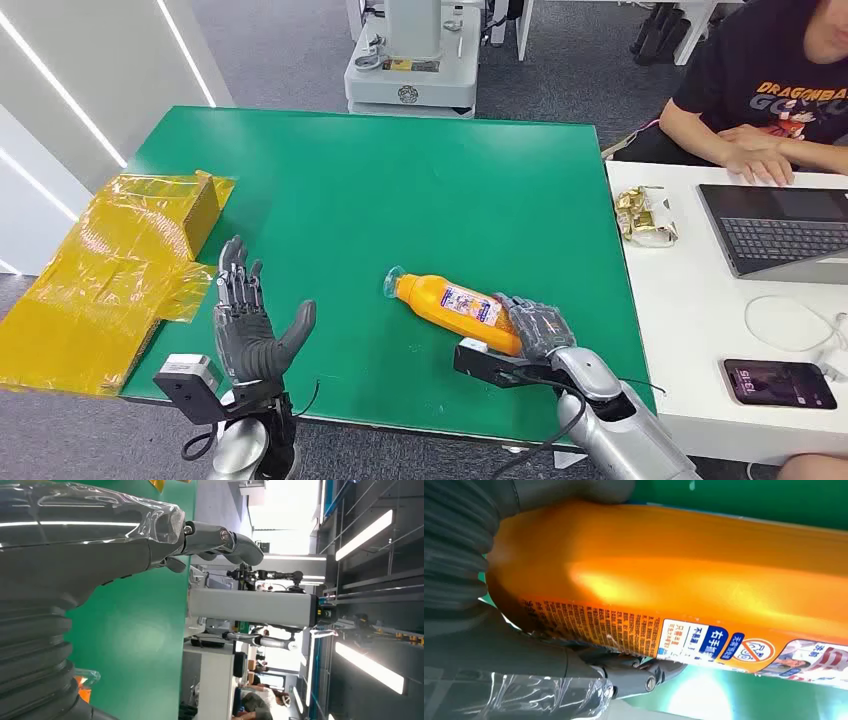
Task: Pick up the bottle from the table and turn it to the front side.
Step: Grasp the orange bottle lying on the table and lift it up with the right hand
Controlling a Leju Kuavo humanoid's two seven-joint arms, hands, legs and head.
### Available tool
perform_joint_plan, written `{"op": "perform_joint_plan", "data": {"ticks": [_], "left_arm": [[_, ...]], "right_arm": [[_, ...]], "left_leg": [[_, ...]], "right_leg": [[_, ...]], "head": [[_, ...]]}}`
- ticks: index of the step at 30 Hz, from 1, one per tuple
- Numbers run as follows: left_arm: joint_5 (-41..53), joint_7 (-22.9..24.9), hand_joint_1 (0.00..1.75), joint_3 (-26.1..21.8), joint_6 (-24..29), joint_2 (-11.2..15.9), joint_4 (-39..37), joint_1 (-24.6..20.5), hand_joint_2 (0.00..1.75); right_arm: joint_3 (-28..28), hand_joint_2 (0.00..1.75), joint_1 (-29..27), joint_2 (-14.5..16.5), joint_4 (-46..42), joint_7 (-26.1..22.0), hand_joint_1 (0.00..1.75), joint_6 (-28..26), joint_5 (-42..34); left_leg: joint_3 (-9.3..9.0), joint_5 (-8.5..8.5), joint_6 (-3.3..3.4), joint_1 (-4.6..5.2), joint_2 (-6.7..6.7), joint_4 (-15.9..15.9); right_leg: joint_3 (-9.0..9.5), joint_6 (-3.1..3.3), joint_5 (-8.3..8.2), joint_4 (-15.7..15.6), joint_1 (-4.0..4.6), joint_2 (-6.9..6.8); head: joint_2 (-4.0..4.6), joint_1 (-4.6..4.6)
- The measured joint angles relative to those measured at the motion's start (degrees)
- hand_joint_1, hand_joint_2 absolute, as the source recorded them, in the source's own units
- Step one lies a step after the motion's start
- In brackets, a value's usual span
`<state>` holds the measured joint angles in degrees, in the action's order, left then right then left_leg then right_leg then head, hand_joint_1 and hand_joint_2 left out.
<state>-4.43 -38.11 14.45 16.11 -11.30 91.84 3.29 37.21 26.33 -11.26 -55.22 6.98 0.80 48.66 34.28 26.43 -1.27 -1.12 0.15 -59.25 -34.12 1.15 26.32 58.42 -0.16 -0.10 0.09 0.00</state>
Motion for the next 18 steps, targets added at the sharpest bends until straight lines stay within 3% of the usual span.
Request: {"op": "perform_joint_plan", "data": {"ticks": [10,18], "left_arm": [[0.0,-0.1,0.00,0.1,0.2,-0.1,-0.1,0.5,1.75],[-3.6,3.2,0.00,0.3,-4.7,0.1,-0.9,0.3,1.75]], "right_arm": [[-4.2,1.75,-5.2,2.8,-5.6,-3.5,1.75,-12.4,1.9],[-8.0,1.75,-9.3,5.6,-10.3,-7.5,1.75,-21.5,1.3]], "left_leg": [[0.12,0.00,0.00,-0.01,-0.01,0.0],[0.14,0.00,0.00,0.00,-0.01,0.0]], "right_leg": [[-0.14,0.00,0.01,0.0,0.01,-0.01],[-0.16,0.00,0.01,0.0,0.00,-0.01]], "head": [[0.00,-0.02],[0.00,-0.01]]}}
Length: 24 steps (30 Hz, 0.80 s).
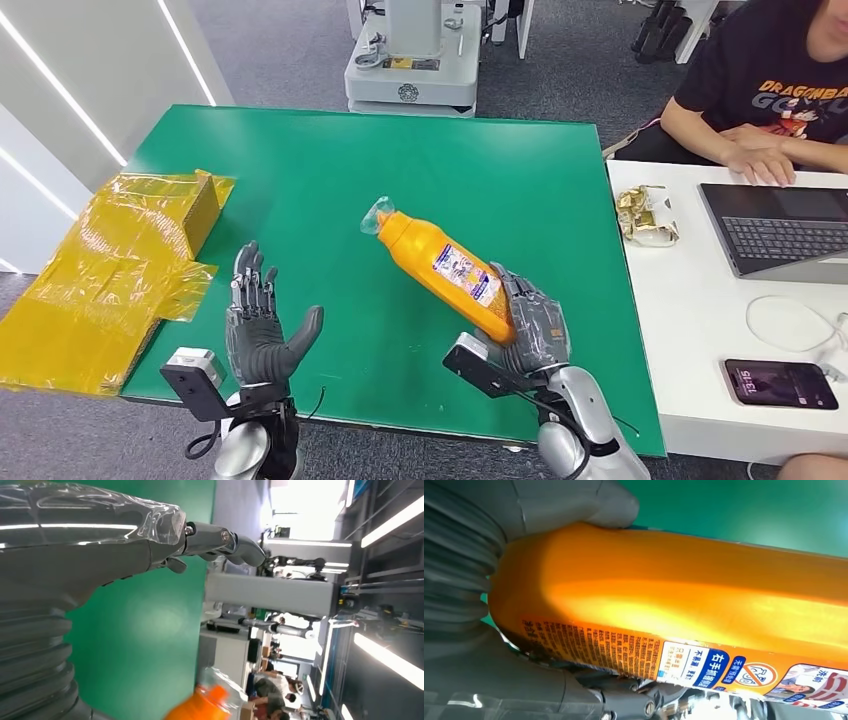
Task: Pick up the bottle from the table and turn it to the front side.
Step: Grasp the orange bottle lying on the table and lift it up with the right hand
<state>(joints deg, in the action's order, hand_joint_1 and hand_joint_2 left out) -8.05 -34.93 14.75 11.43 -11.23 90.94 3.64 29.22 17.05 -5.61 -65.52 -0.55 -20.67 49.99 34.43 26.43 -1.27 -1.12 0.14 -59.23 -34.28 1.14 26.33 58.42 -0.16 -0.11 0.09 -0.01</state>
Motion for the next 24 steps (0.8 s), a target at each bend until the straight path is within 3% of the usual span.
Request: {"op": "perform_joint_plan", "data": {"ticks": [6,10,15,24], "left_arm": [[-11.9,3.7,0.00,0.0,-13.9,0.5,-0.2,-0.7,1.75],[-14.2,5.3,0.00,0.6,-18.8,1.1,-0.6,-2.1,1.75],[-14.1,6.2,0.00,2.2,-21.1,2.4,-1.6,-4.4,1.75],[-13.2,7.4,0.00,4.8,-21.7,3.6,-2.9,-7.6,1.75]], "right_arm": [[-1.6,1.75,-1.5,0.9,-0.8,-4.4,1.75,-3.8,-2.6],[-2.0,1.75,-1.9,1.1,-0.8,-8.7,1.75,-7.3,-4.9],[-2.1,1.75,-1.8,2.0,-0.3,-12.9,1.75,-7.7,-7.6],[-2.1,1.75,-1.3,3.3,0.6,-16.4,1.75,-6.5,-8.9]], "left_leg": [[0.00,0.00,0.00,0.00,0.01,0.0],[0.00,0.00,0.00,0.00,0.01,0.0],[-0.01,0.00,0.00,0.00,0.01,0.0],[0.01,0.00,0.00,0.00,0.00,0.0]], "right_leg": [[0.00,0.00,0.00,0.0,0.00,0.01],[0.00,0.00,0.00,0.0,0.00,0.01],[-0.01,0.00,0.00,0.0,0.00,0.02],[-0.01,0.00,0.00,0.0,0.00,0.01]], "head": [[0.00,-0.01],[0.00,0.00],[0.00,-0.01],[0.00,0.00]]}}
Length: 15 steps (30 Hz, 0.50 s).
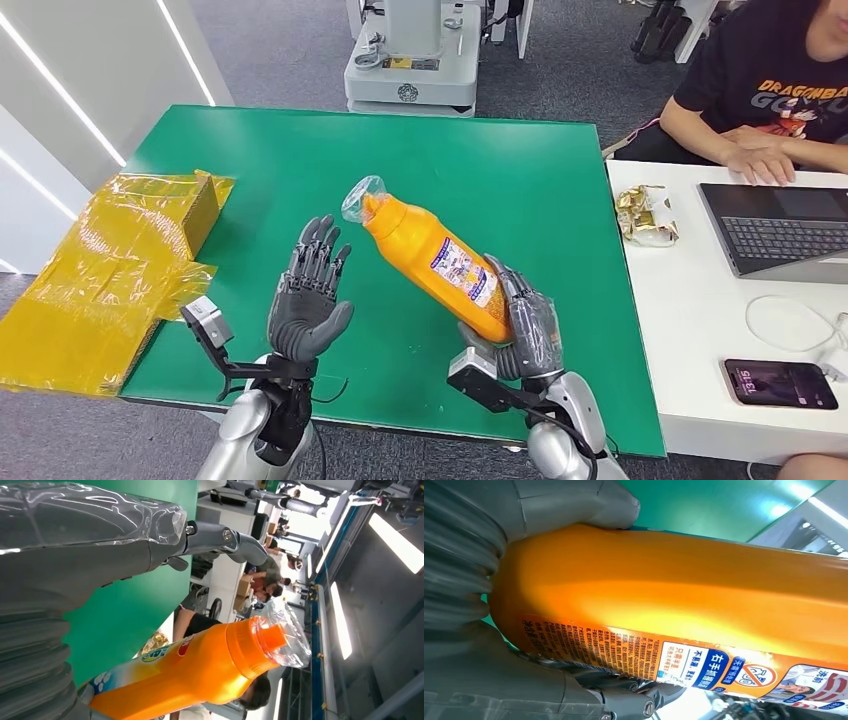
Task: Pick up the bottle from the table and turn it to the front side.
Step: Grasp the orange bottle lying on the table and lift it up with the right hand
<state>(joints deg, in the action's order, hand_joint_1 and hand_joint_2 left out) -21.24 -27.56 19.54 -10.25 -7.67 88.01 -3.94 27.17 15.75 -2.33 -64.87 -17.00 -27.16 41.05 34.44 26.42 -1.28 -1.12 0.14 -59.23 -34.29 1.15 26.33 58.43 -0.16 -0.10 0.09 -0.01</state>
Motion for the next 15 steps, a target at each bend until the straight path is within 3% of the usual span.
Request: {"op": "perform_joint_plan", "data": {"ticks": [15], "left_arm": [[-0.1,0.1,0.00,1.6,-0.6,1.0,-3.7,-3.1,1.75]], "right_arm": [[1.6,1.75,-0.1,1.6,-1.0,0.6,1.75,8.7,2.6]], "left_leg": [[0.00,0.00,0.00,0.00,0.01,0.0]], "right_leg": [[-0.02,0.00,0.00,0.0,0.00,0.00]], "head": [[0.00,-0.01]]}}
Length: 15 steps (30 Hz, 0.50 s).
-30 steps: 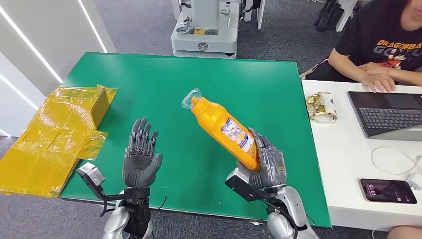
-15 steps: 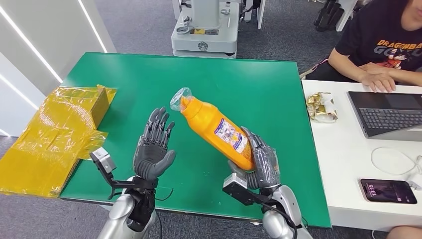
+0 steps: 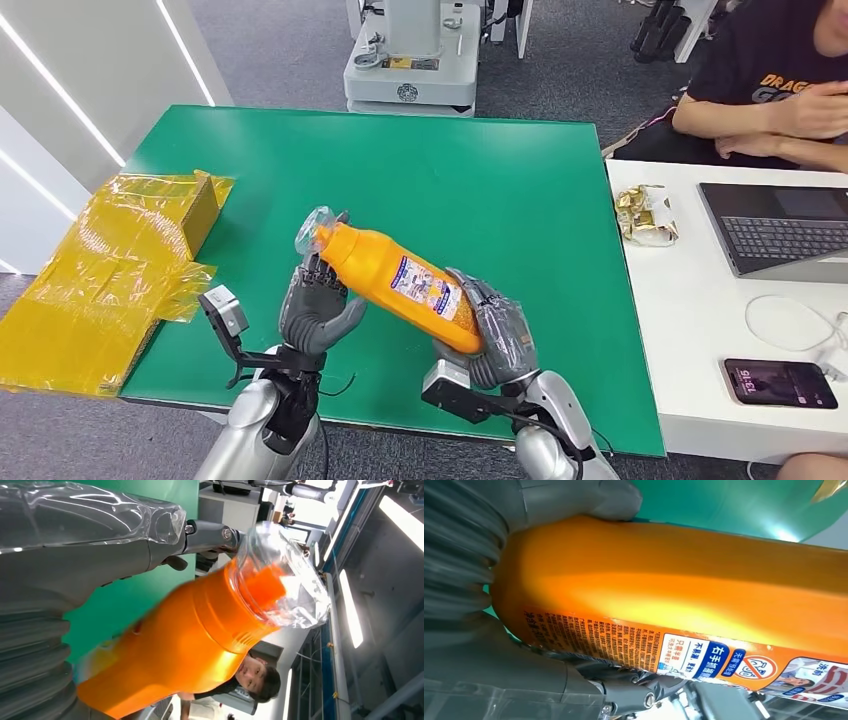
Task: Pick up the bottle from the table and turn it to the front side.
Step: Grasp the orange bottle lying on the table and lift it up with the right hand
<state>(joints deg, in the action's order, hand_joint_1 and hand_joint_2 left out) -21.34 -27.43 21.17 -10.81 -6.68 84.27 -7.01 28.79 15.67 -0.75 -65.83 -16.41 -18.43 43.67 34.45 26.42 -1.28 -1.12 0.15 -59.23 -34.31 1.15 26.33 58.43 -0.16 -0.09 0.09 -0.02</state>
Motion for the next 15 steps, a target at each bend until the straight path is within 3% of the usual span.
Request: {"op": "perform_joint_plan", "data": {"ticks": [15], "left_arm": [[-0.7,0.6,0.00,0.3,-0.1,0.0,-2.3,-1.3,1.75]], "right_arm": [[0.8,1.75,0.4,0.6,0.0,0.5,1.75,7.0,3.6]], "left_leg": [[0.00,0.00,0.00,0.00,0.01,0.0]], "right_leg": [[-0.01,0.00,0.00,0.0,0.00,0.01]], "head": [[0.00,0.01]]}}
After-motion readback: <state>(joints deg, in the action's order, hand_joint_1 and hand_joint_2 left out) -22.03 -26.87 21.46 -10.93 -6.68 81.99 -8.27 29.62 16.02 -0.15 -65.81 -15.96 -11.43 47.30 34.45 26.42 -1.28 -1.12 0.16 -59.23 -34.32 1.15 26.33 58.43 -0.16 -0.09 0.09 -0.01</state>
